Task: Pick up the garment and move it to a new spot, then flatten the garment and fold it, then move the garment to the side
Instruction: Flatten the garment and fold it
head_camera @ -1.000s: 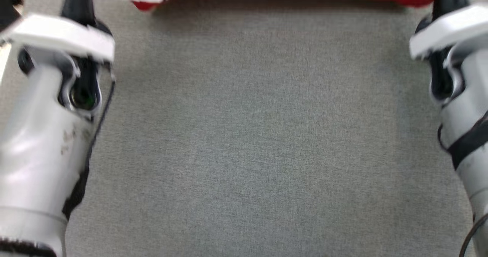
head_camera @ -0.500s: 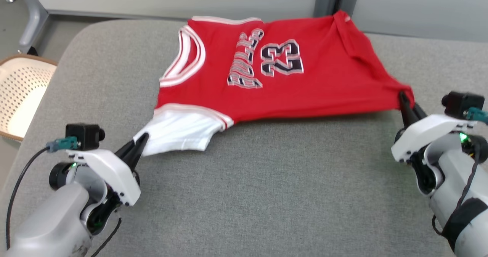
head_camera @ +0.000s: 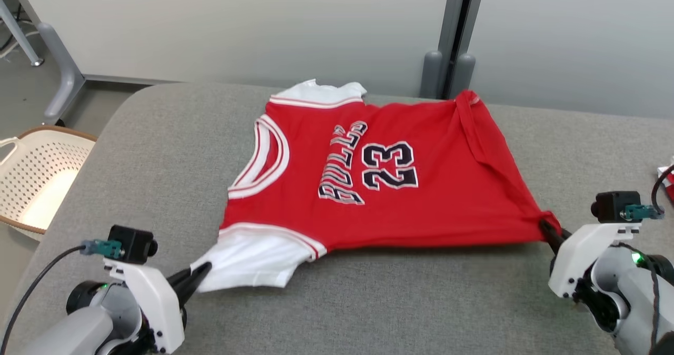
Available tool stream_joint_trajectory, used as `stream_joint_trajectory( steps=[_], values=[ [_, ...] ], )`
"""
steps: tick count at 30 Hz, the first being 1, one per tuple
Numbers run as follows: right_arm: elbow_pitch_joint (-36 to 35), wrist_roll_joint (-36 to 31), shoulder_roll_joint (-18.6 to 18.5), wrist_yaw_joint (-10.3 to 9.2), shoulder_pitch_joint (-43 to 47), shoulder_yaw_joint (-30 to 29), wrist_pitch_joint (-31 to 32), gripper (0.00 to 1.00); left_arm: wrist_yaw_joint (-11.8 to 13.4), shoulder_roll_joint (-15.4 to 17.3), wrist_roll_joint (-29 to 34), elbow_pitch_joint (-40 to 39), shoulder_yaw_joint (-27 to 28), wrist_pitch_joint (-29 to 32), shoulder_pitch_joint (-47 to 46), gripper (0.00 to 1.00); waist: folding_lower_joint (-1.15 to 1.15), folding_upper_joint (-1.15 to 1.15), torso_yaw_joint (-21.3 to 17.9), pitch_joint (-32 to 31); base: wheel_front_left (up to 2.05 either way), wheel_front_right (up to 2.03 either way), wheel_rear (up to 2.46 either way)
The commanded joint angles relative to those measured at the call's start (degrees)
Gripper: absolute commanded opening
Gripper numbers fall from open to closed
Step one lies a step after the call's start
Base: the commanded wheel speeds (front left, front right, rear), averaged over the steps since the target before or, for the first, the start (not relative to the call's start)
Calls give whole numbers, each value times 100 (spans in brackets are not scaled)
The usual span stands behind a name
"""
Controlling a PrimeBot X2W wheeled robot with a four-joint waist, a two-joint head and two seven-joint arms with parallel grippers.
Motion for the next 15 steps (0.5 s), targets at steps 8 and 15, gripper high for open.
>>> stream_joint_trajectory(
  steps=[8, 15],
  values=[
    [-649, 755, -528, -12, 437, 455, 778, 0, -5, 501, -469, -650, -385, 254, 269, 0, 0, 0, 23, -277, 0, 0, 0],
    [-1278, 1476, -1061, -12, 780, 731, 1653, 0, -5, 907, -901, -1336, -663, 589, 384, 0, 0, 0, 29, -412, 0, 0, 0]
  ],
)
